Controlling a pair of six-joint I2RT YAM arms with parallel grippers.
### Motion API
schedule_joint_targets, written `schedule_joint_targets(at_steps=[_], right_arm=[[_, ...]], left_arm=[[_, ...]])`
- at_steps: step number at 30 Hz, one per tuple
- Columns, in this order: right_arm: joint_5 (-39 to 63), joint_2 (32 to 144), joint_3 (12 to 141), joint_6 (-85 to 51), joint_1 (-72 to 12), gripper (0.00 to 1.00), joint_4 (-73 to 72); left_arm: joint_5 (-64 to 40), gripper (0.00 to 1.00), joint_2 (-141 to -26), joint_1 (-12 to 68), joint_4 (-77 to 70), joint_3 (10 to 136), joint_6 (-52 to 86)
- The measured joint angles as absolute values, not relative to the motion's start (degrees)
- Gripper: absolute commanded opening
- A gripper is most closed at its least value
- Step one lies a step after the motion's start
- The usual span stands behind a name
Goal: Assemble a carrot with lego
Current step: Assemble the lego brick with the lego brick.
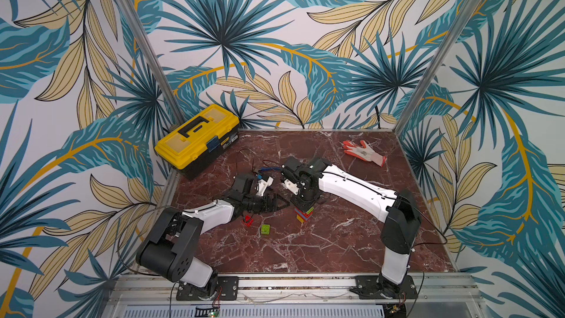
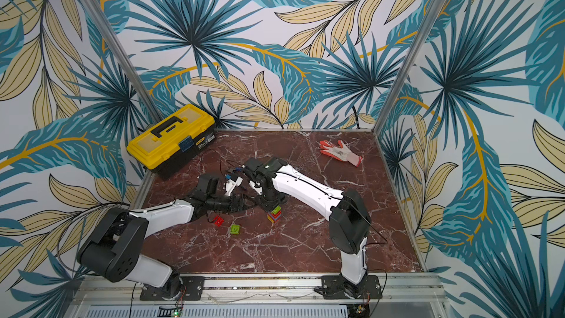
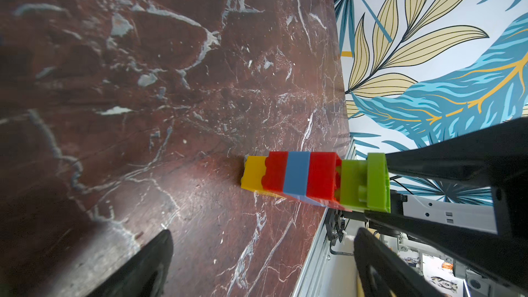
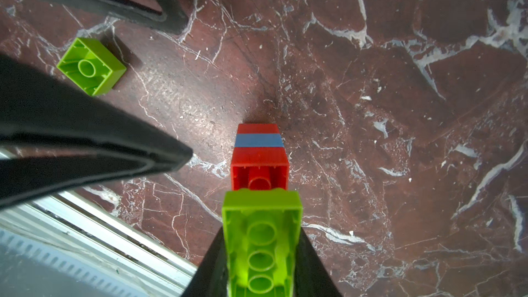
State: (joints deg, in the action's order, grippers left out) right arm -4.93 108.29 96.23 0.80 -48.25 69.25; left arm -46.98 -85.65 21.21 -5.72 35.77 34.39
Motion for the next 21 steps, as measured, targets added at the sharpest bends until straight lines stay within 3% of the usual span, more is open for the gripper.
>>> schedule_joint_targets(at_steps=[12, 21], right_arm=[[-8.0, 108.3, 93.5, 23.0, -48.5, 0.38, 67.8], [-8.5, 109.2, 94.3, 27.4, -48.5, 0.41, 67.3]], left_arm=[[-48.3, 1.0, -82.8, 18.0, -5.8, 34.6, 36.7], [-48.2, 0.99, -81.4, 17.0, -4.4, 34.6, 37.1]])
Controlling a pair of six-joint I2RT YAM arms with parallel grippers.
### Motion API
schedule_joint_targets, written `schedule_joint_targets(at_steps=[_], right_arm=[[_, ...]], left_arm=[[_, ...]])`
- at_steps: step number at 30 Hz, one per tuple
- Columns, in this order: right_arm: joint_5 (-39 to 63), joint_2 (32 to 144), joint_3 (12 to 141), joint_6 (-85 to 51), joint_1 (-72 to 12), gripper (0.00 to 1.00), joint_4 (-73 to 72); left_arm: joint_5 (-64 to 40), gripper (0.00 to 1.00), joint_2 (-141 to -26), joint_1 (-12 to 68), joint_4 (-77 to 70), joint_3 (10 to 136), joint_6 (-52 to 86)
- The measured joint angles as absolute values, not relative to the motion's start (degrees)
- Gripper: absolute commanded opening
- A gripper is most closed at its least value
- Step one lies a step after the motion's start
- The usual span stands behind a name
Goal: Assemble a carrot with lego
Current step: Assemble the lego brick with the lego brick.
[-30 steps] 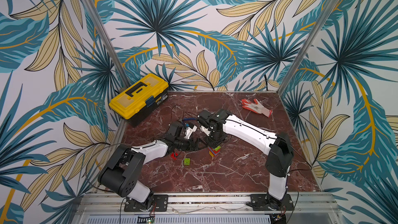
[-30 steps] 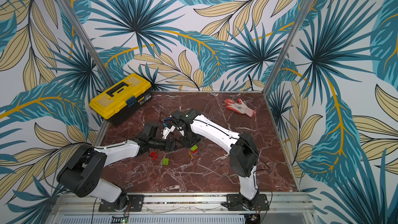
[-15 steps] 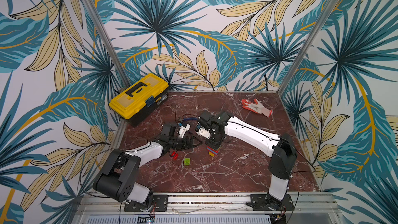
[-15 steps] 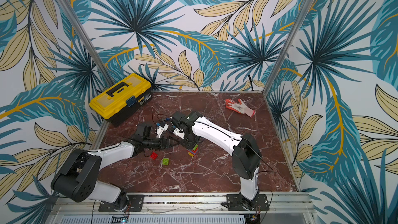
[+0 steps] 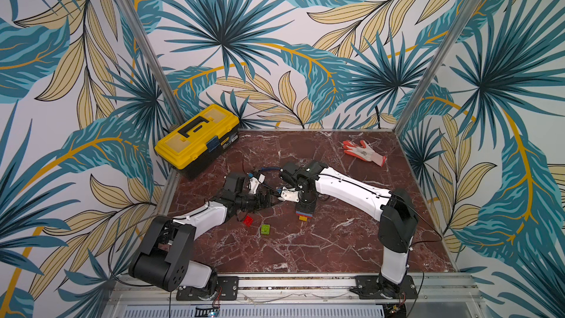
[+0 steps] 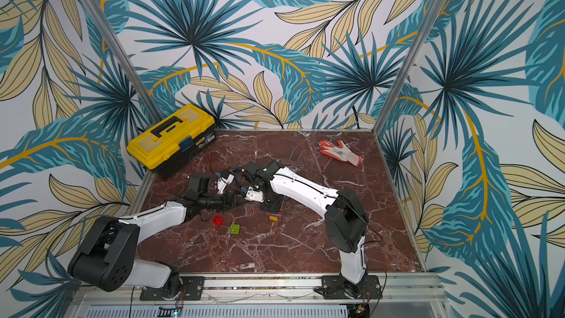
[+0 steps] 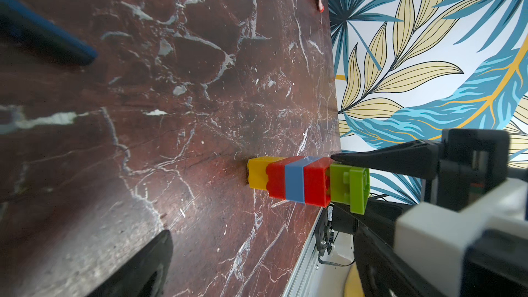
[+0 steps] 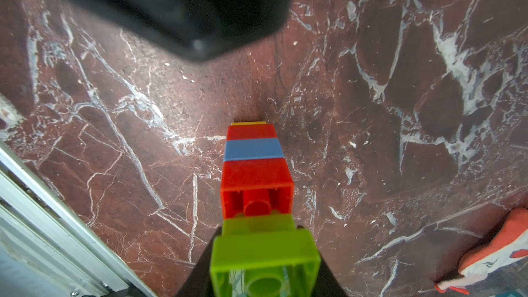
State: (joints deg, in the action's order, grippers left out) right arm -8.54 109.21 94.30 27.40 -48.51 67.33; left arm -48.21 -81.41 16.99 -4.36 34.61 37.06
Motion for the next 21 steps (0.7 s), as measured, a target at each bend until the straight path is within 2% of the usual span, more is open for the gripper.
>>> schedule_joint_targets(at_steps=[5, 15, 16, 17, 21], right_arm=[[-8.7, 109.2, 94.3, 27.9, -48.3, 0.5, 66.5], [-5.9, 107.0, 94.3, 27.4, -47.1, 0.74, 62.8], [-5.8, 106.5, 94.3, 27.1, -46.9, 0.79, 62.3], [-5.5, 105.6, 94.4, 26.7, -46.7, 0.99, 61.6], [-5.3, 100.1, 94.1, 25.8, -45.9, 0.99, 57.1]], left_arm=[[-48.2, 0.99, -81.2, 16.8, -4.0, 34.6, 37.1], [-47.8, 0.99, -78.6, 16.5, -2.4, 34.7, 36.9], [-47.3, 0.99, -77.8, 16.4, -1.2, 34.7, 36.6], [-46.3, 0.99, -76.7, 16.3, 1.1, 35.0, 36.1], [-35.1, 0.99, -71.2, 16.0, 16.6, 40.1, 33.8]])
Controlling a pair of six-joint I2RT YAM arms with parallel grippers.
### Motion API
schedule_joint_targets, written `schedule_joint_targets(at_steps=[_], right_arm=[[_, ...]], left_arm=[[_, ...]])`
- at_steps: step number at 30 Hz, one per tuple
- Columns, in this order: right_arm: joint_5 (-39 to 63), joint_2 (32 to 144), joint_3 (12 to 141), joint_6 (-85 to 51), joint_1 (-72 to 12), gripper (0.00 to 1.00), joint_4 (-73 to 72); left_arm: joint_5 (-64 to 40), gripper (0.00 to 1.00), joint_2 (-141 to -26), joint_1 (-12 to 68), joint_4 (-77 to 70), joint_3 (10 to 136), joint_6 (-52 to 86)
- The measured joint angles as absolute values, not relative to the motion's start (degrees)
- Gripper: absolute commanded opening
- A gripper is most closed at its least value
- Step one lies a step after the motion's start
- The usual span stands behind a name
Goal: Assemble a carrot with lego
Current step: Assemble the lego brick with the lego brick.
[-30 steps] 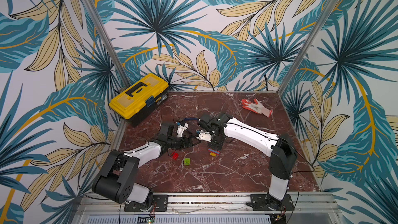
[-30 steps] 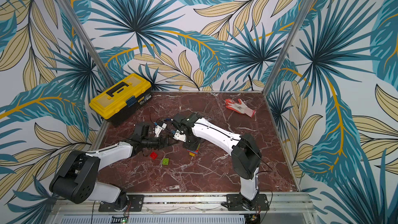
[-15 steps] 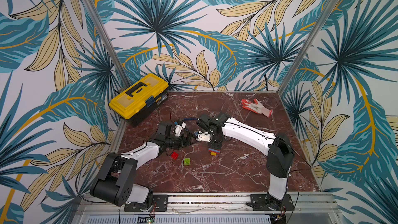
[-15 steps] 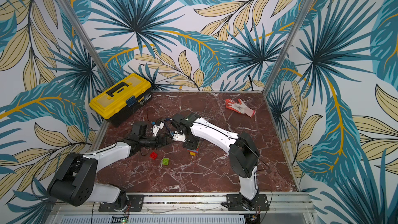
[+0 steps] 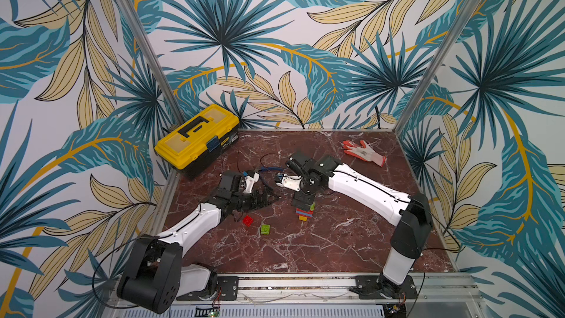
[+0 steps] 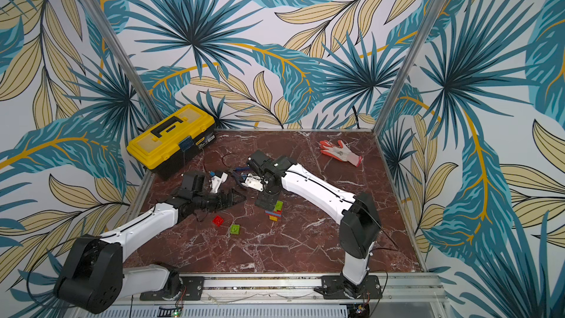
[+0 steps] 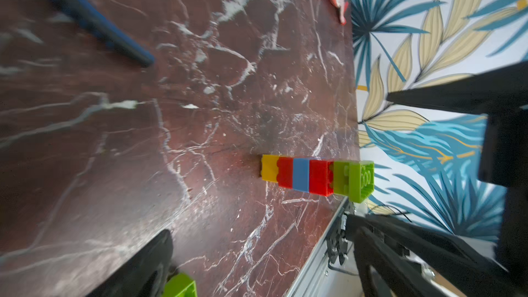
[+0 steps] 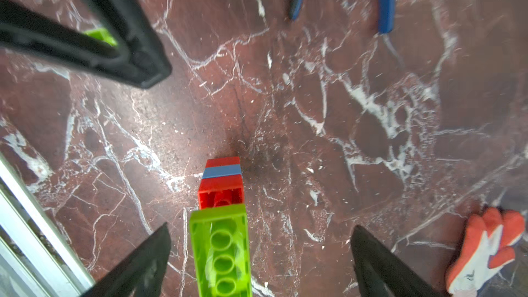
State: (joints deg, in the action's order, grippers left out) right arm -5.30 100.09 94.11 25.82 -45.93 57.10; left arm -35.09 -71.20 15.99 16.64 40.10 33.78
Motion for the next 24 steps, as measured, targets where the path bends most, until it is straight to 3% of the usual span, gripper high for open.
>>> schedule_joint_targets(at_steps=[9, 24], right_arm=[[-8.0, 80.7, 82.9, 15.7, -40.6, 0.99, 38.3], [-2.8, 73.9, 69.9, -3.8, -30.4, 0.99, 34.0]], left_arm=[[-12.6, 0.99, -65.8, 16.0, 40.8, 45.1, 34.6], [-1.2, 0.99, -82.7, 21.2, 49.8, 49.5, 43.7]])
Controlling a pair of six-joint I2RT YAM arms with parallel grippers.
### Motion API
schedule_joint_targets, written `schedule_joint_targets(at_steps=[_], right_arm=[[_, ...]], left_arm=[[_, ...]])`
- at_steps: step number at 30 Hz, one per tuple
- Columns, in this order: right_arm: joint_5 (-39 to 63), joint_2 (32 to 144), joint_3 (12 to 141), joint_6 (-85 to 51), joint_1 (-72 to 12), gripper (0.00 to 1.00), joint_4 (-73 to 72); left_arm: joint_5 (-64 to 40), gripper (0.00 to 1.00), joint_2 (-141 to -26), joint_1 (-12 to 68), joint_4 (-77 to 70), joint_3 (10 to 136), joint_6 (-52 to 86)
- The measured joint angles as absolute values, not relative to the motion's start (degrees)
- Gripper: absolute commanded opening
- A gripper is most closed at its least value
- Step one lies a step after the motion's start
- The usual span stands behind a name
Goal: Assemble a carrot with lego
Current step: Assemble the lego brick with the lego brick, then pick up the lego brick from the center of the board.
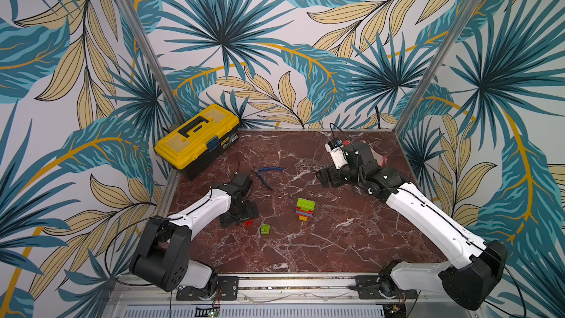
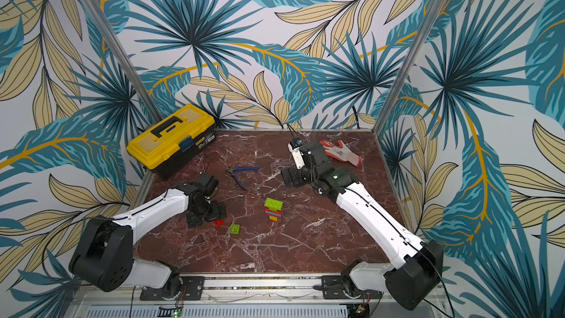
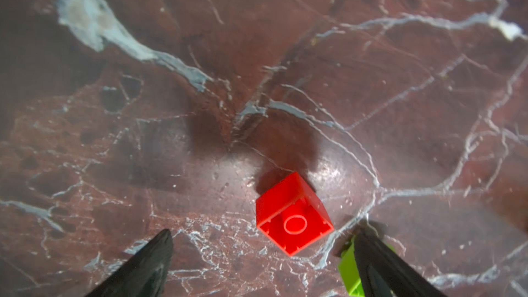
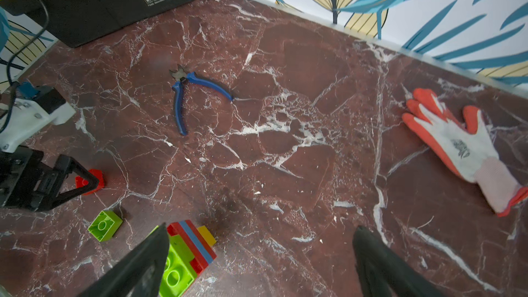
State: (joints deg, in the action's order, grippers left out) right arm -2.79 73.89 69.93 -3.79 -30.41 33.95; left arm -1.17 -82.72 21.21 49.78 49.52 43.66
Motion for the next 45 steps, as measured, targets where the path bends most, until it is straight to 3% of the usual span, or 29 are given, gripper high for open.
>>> schedule_joint_targets(at_steps=[4, 11, 17, 28, 45], right_arm=[[-1.7, 71.9, 65.5, -6.1, -30.4, 0.99, 33.0], [-1.2, 69.8, 61.3, -6.7, -29.7, 0.99, 32.4], [-0.5, 67.9, 60.6, -7.1, -28.4, 0.99, 30.9], [0.5, 67.9, 59.6, -7.5, -28.1, 0.99, 29.8], [1.8, 67.9, 59.6, -8.2, -28.1, 0.99, 29.8]], left_arm=[[-0.6, 1.0, -83.8, 21.6, 49.9, 52.9, 51.7], [-4.5, 0.9, -92.0, 22.2, 49.2, 55.5, 66.4], [-4.3, 0.77, -91.7, 23.0, 49.7, 54.2, 74.0], [-3.6, 0.56, -92.4, 22.9, 49.8, 54.2, 76.7], [-2.3, 0.43, -92.4, 22.8, 50.0, 52.1, 75.9]])
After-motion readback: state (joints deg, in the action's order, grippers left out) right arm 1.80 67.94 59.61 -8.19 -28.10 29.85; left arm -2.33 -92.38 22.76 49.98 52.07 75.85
